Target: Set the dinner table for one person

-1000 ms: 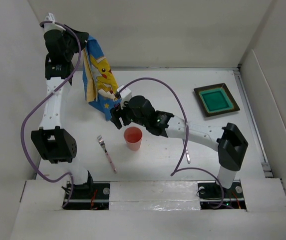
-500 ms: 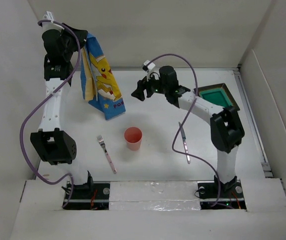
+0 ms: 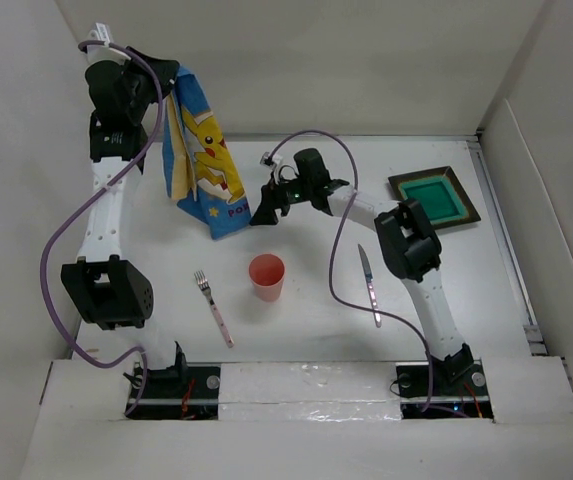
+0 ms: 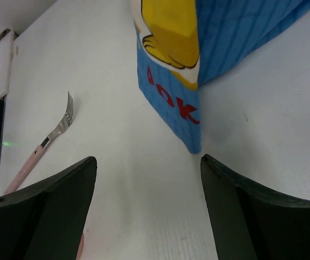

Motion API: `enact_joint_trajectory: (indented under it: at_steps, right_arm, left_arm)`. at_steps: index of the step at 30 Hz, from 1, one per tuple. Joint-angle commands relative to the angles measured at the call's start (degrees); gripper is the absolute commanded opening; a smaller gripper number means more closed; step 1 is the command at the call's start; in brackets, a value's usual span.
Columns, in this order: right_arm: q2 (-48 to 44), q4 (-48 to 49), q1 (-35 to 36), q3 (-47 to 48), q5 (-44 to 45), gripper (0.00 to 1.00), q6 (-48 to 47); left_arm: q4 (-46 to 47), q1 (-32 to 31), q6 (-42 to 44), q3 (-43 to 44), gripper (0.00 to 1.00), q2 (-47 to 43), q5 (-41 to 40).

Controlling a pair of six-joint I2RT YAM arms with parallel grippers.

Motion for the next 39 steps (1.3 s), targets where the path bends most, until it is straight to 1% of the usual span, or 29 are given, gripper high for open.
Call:
enact_joint_trajectory:
  at_steps: [1,4,12,14,18,21,23,24,26,27,28,29,30,32,33,34,35,38,39]
  right_arm:
    - [1.79,4.50,-0.38,5.76,-3.30,0.82,2.49]
    - [3.46,5.03,0.14,7.16,-0.23,0.83,3.01]
    - [8.38,9.78,0.14,11.47,1.28,0.85,7.67]
    - [10.31,9.95,0.14,13.75,0.75,0.85,8.55]
    - [12.95,11.53,-0.38,15.25,-1.44,0.83,10.48]
    - [13.40,14.96,-0.38,14.12,-3.90,0.83,12.42]
    - [14.01,15.66,-0.38,14.63,-4.35,0.83,12.95]
    - [14.54,15.84,-0.38,15.08,-4.52,0.81,13.30]
    - [15.94,16.72,-0.38,17.01,-6.10,0.77,14.97]
    - [16.12,17.94,-0.38,16.75,-6.63,0.73,15.84]
    - [15.60,21.08,-0.38,13.97,-7.07,0.65,18.20]
    - [15.25,22.60,-0.38,13.94,-7.07,0.65,18.22]
    - [14.72,23.74,-0.38,12.81,-6.98,0.56,18.66]
    - [13.41,25.86,-0.38,9.91,-5.93,0.47,19.10]
    - [12.79,26.56,-0.99,8.85,-5.75,0.38,19.28]
    - [12.09,28.48,-1.00,7.88,-5.23,0.35,19.89]
    - [10.60,30.50,-1.52,4.39,-4.36,0.29,20.50]
    - [7.87,31.84,-2.14,2.35,-3.12,0.15,20.69]
    - [6.12,31.75,-2.14,0.94,-2.86,0.09,20.42]
  left_arm:
    - [5.67,0.20,-0.29,-0.23,0.00,-2.25,1.06]
    - [5.58,0.20,-0.20,-0.15,0.00,-2.16,1.41]
    - [5.40,0.20,-0.03,-0.23,0.00,-2.78,2.03]
    - [5.40,0.20,-0.12,-0.32,0.00,-3.04,2.12]
    - [5.84,0.73,-0.55,-0.23,0.00,-2.69,2.82]
    - [6.28,1.26,-1.34,-0.15,0.00,-1.99,3.69]
    - [6.63,1.78,-2.13,-0.15,0.00,-1.38,4.48]
    - [6.63,1.78,-2.31,-0.06,0.00,-1.20,4.66]
    - [6.63,1.78,-2.49,-0.23,0.00,-1.11,4.84]
    - [6.55,1.78,-2.32,-0.32,0.00,-1.11,4.67]
    - [6.63,2.31,-2.14,-0.67,0.00,-1.19,4.40]
    - [6.63,2.31,-2.14,-0.67,0.00,-1.28,4.23]
    - [6.46,2.31,-1.88,-0.59,0.00,-1.28,4.14]
    - [6.63,2.31,-2.05,-0.50,0.00,-0.93,4.22]
    - [6.72,2.31,-2.22,-0.41,0.00,-0.85,4.40]
    - [6.63,2.31,-2.31,-0.50,0.00,-0.67,4.49]
    - [6.72,2.31,-2.31,-0.50,0.00,-0.67,4.40]
    - [6.63,2.31,-1.96,-0.76,0.00,-0.84,3.88]
    - [6.55,2.31,-1.96,-0.76,0.00,-0.76,3.79]
